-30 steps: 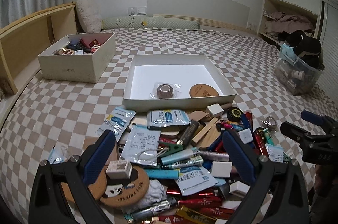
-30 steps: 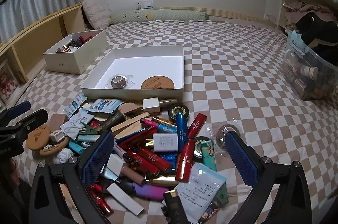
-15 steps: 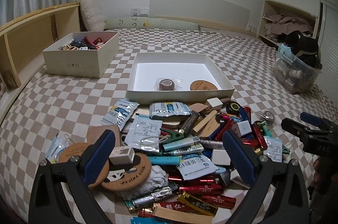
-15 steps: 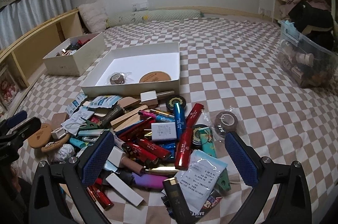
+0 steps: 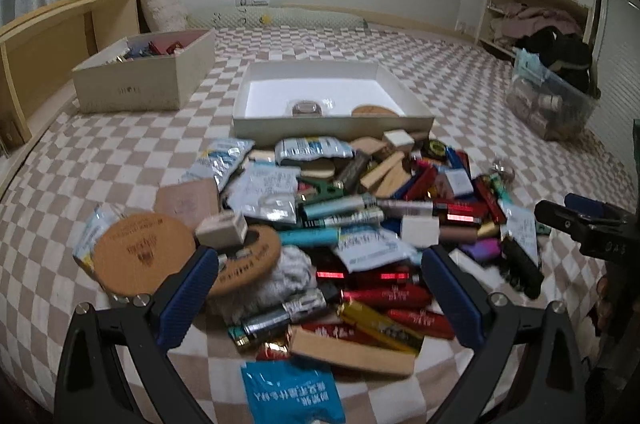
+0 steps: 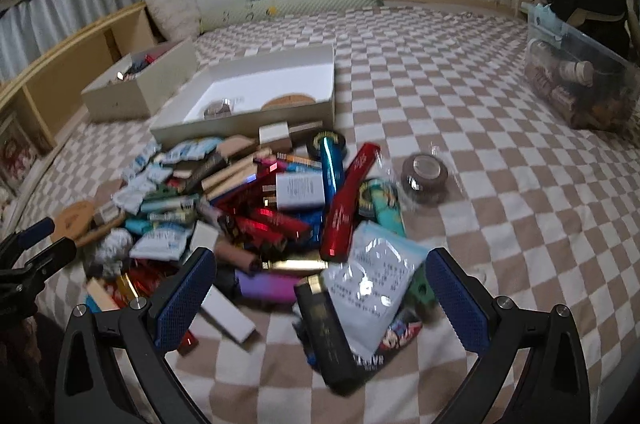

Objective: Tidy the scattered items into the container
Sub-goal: 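Grasp the black tube with gold cap with the right gripper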

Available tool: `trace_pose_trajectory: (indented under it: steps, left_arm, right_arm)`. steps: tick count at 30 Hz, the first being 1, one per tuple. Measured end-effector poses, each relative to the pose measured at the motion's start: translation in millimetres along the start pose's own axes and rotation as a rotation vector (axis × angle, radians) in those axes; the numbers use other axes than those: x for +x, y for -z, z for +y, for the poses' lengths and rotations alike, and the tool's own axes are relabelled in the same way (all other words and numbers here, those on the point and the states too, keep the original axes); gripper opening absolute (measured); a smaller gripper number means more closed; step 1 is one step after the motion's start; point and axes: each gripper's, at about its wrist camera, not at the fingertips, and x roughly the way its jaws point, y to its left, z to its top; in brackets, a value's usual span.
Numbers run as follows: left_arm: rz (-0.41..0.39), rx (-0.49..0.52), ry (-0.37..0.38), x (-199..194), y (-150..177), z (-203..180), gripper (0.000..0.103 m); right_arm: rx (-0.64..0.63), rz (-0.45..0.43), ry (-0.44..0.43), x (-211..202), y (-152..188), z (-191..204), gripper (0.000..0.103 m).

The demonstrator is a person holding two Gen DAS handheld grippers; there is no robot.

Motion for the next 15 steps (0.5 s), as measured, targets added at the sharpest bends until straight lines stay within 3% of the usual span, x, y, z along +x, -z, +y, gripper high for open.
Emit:
trace_pose_trajectory:
  steps: [9,15]
  left_arm:
    - [0.037,-0.008,0.016,7,24,0,0.102]
    - [0.06,-0.024,-0.002,6,34,2,0.102]
  right_arm:
    - [-0.117,0.196,0.037,19,34,-4,0.103]
    - [-0.178,0.312,0.119,35,48,-15,0.103]
